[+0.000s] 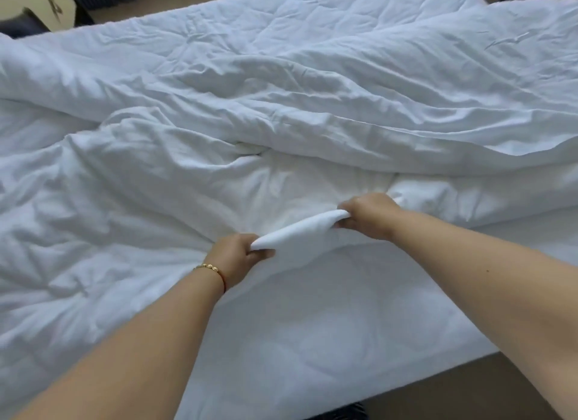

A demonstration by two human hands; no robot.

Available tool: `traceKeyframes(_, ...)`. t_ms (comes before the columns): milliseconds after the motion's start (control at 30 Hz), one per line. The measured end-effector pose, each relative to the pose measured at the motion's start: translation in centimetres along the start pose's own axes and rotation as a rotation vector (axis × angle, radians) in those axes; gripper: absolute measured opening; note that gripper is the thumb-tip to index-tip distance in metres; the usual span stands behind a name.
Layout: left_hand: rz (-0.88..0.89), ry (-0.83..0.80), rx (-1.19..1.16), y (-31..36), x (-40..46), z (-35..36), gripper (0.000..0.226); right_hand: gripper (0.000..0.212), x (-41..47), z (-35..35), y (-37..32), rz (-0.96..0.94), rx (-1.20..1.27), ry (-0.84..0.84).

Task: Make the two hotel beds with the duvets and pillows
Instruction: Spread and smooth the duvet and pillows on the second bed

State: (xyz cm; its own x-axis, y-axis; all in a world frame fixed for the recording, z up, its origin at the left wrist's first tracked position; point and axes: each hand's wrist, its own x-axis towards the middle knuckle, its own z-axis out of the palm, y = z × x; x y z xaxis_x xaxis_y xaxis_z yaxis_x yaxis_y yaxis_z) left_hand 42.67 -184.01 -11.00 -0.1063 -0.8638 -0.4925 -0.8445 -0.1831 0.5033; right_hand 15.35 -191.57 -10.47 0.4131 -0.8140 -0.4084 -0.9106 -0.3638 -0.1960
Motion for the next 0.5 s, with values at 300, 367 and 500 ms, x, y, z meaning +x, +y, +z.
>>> traceKeyframes(300, -0.076, -0.538, -0.257, 3.1, -8.9, 6.5, 0.033, 0.040, -13.1, 0.2, -0.9, 0.117, 0.174, -0.709)
traceKeyframes(367, -0.096, -0.649, -0.123, 3.0, -10.4, 8.5, 0.039, 0.038, -15.0, 2.0, -1.0, 0.103, 0.116, -0.831)
traceKeyframes(500, -0.240, -0.604, -0.476, 2.9, -10.3, 7.8, 0.035, 0.041, -13.4, 1.9, -1.5, 0.110, 0.174, -0.875)
